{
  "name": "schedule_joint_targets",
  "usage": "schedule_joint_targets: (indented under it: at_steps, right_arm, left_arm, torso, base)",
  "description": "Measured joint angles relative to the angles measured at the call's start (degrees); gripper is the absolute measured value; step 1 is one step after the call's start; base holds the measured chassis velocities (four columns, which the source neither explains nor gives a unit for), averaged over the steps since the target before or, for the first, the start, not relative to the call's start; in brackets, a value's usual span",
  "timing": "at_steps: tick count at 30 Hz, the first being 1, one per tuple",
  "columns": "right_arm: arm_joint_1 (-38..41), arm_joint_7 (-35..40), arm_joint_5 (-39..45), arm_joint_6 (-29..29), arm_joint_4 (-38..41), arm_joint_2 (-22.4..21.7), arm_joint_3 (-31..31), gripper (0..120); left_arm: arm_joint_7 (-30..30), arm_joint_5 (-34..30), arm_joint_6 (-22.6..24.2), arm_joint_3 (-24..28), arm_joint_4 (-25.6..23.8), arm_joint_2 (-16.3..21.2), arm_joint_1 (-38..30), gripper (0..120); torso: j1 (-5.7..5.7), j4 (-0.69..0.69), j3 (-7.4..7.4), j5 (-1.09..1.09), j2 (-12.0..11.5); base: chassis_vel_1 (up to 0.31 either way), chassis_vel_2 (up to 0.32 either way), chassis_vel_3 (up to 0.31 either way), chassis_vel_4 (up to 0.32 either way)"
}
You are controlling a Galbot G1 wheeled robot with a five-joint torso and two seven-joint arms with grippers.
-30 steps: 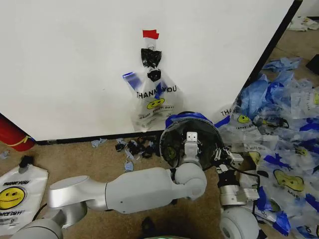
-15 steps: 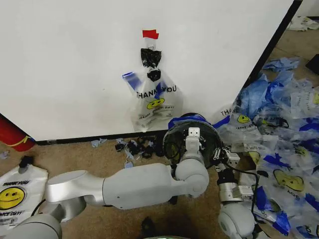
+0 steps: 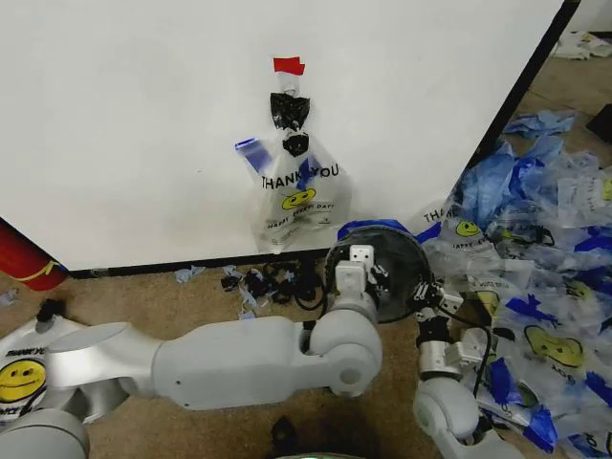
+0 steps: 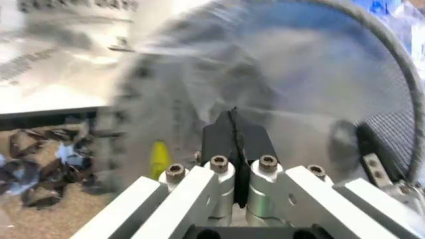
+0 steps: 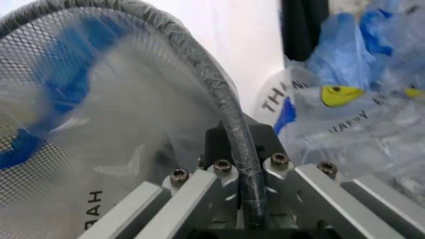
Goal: Pick up the garbage bag from the wall and place it over the trash bin.
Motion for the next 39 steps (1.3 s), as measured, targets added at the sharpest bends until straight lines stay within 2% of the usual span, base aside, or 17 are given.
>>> schedule_joint_targets:
  at_steps: [2,5,6,9,10,13,14,19,21,24,28,36,39]
  right_arm:
    - [-0.07,0.67,3.02,-0.87,1.08,-0.62,0.55,0]
    - [-1.42,3.76,14.78,-4.39,6.98,-3.60,1.19,0]
    - [-1.42,3.76,14.78,-4.39,6.98,-3.60,1.19,0]
    - [-2.60,6.10,21.87,-6.52,10.80,-5.58,1.28,0]
    - [-3.42,8.09,26.50,-8.09,14.07,-7.22,1.29,0]
    - [-4.16,10.78,31.83,-10.08,18.25,-8.88,1.38,0]
    - [-4.16,10.78,31.83,-10.08,18.25,-8.88,1.38,0]
    - [-4.46,18.08,44.48,-16.89,26.34,-11.90,-0.26,0]
    - [-3.75,18.69,45.66,-18.19,26.35,-13.60,-3.02,0]
    - [-2.97,18.83,46.00,-18.90,25.52,-14.39,-5.04,0]
    - [-0.25,17.97,45.87,-20.06,20.45,-15.65,-10.86,0]
    - [7.32,17.63,46.14,-20.38,13.18,-13.55,-17.88,0]
    - [8.10,17.93,46.16,-20.42,12.56,-13.16,-18.67,0]
  left_arm:
    - [0.34,-0.20,0.00,-1.84,-1.29,1.72,0.17,0]
    - [2.00,-0.83,0.09,-9.06,-4.10,6.98,1.19,0]
    - [2.00,-0.83,0.09,-9.06,-4.10,6.98,1.19,0]
    - [2.94,-1.30,0.16,-13.39,-5.33,10.19,2.00,0]
    - [3.79,-1.57,0.18,-16.21,-5.99,12.65,2.58,0]
    - [5.07,-2.54,0.18,-20.14,-7.01,15.70,3.66,0]
    - [5.07,-2.54,0.18,-20.14,-7.01,15.70,3.66,0]
    - [8.29,-3.33,0.02,-29.14,-9.10,21.92,9.52,0]
    - [9.11,-2.80,0.01,-32.65,-10.55,23.29,13.84,0]
    - [9.56,-1.84,0.05,-34.49,-11.30,23.68,16.53,0]
    - [10.37,-0.17,0.26,-38.82,-12.35,24.21,22.04,0]
    - [12.04,2.26,0.44,-42.87,-13.13,25.85,28.61,0]
    - [12.17,2.60,0.44,-43.10,-13.24,25.91,29.29,0]
  torso:
    - [0.00,-0.01,0.00,0.00,0.00]
    - [0.00,-0.01,0.00,-0.01,0.00]
    - [0.00,-0.01,0.00,-0.01,0.00]
    - [0.00,0.01,0.00,-0.01,0.00]
    - [0.00,0.01,0.00,0.00,0.00]
    - [0.00,0.00,0.00,-0.02,0.00]
    - [0.00,0.00,0.00,-0.02,0.00]
    - [0.00,0.01,-0.01,0.00,0.00]
    - [0.00,0.00,-0.01,-0.04,0.00]
    - [0.00,0.00,-0.01,0.02,0.00]
    - [-0.01,-0.01,-0.01,0.01,0.00]
    - [0.00,0.01,0.00,0.01,0.00]
    - [0.00,0.01,0.00,0.00,0.00]
  base:
    - [0.000,0.000,0.000,0.000]
    - [0.000,0.000,0.000,0.000]
    - [0.000,0.000,0.000,0.000]
    - [0.000,0.000,0.000,0.000]
    - [0.000,0.000,0.000,0.000]
    - [0.000,0.000,0.000,0.000]
    - [0.000,0.000,0.000,0.000]
    - [0.000,0.000,0.000,0.000]
    - [0.000,0.000,0.000,0.000]
    - [0.000,0.000,0.000,0.000]
    - [0.000,0.000,0.000,0.000]
    - [0.000,0.000,0.000,0.000]
    - [0.000,0.000,0.000,0.000]
